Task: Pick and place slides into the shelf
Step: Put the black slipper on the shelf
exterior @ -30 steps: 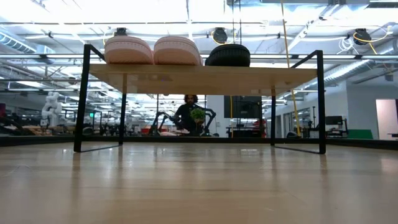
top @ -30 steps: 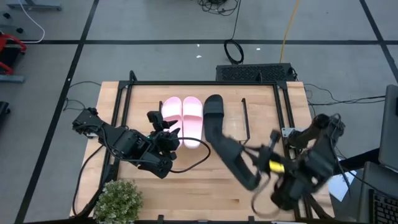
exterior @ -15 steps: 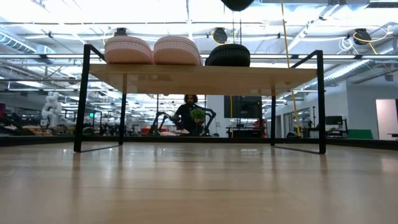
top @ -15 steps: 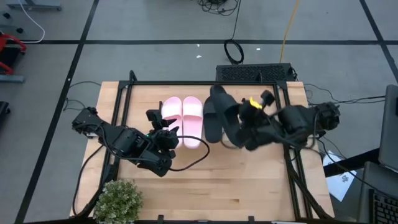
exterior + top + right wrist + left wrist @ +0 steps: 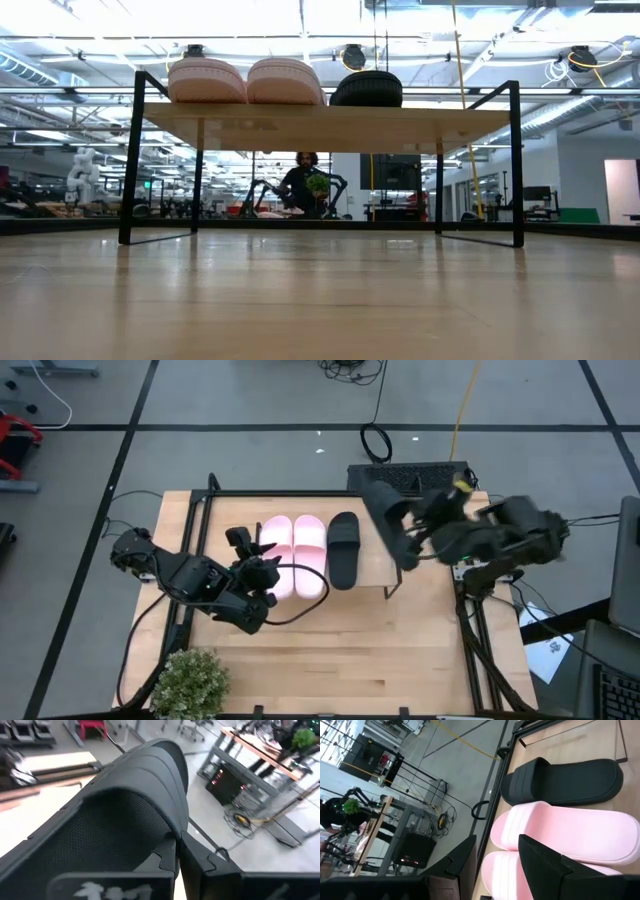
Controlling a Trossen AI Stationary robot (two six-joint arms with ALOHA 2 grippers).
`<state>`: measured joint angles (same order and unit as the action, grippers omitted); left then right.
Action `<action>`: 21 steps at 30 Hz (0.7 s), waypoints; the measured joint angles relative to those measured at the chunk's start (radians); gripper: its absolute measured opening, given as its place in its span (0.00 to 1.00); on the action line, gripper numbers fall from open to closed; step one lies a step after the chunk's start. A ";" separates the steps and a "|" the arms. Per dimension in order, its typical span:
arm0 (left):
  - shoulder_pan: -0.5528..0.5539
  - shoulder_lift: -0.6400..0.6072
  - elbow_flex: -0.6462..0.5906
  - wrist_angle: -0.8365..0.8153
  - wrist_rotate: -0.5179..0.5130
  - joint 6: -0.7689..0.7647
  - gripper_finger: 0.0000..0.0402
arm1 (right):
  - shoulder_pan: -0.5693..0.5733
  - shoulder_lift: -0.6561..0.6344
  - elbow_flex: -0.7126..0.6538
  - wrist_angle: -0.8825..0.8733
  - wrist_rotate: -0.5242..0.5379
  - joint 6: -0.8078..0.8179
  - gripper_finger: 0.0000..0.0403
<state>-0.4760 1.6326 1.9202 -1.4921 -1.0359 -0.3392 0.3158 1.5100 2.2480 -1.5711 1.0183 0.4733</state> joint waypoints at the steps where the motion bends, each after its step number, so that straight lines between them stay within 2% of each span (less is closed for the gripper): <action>1: 0.003 0.001 0.000 0.000 0.000 0.000 0.38 | 0.001 -0.012 0.013 0.000 0.000 -0.015 0.00; 8: 0.026 0.001 0.000 0.000 0.000 -0.004 0.38 | -0.009 -0.050 0.109 0.014 0.054 -0.154 0.00; 13: 0.042 0.000 0.000 0.000 0.001 -0.004 0.38 | -0.051 -0.059 0.073 0.000 0.012 -0.143 0.00; 15: 0.048 0.000 0.000 0.000 0.015 -0.006 0.38 | -0.076 -0.052 0.049 0.000 -0.037 -0.133 0.00; 21: 0.065 0.001 0.000 0.001 0.066 -0.017 0.38 | -0.180 -0.037 -0.075 0.000 -0.109 -0.074 0.00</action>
<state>-0.4110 1.6333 1.9202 -1.4915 -0.9699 -0.3560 0.1353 1.4728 2.1732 -1.5709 0.9089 0.3994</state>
